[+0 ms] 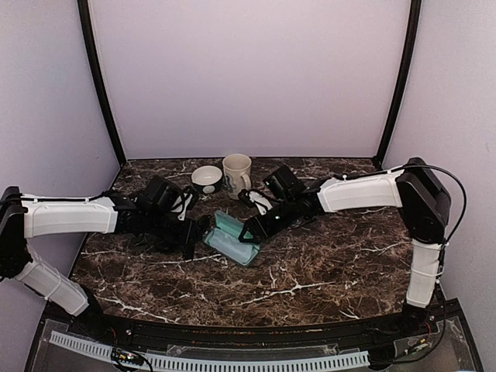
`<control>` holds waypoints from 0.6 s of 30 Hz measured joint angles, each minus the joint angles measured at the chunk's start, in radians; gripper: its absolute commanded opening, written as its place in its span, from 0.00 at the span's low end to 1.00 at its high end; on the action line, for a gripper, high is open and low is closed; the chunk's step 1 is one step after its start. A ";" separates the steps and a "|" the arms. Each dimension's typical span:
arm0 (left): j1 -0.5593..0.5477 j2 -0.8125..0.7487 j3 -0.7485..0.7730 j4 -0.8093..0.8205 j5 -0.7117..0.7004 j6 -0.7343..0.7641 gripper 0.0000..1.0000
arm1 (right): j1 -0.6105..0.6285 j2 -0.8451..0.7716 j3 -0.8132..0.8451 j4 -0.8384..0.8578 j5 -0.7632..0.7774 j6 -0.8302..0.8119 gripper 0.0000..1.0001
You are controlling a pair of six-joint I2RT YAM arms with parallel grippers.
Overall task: Organize the sunglasses
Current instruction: Move the opened sunglasses case to the center of the board.
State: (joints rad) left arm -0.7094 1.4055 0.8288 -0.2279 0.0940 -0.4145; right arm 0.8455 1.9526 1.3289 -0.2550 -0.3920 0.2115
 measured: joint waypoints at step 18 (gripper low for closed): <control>0.007 0.077 0.045 -0.018 -0.059 0.015 0.09 | 0.103 -0.013 -0.011 0.045 -0.008 0.121 0.61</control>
State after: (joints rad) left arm -0.7021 1.4830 0.8738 -0.2462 0.0349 -0.3996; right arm 0.9485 1.9400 1.3182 -0.2104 -0.4004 0.3328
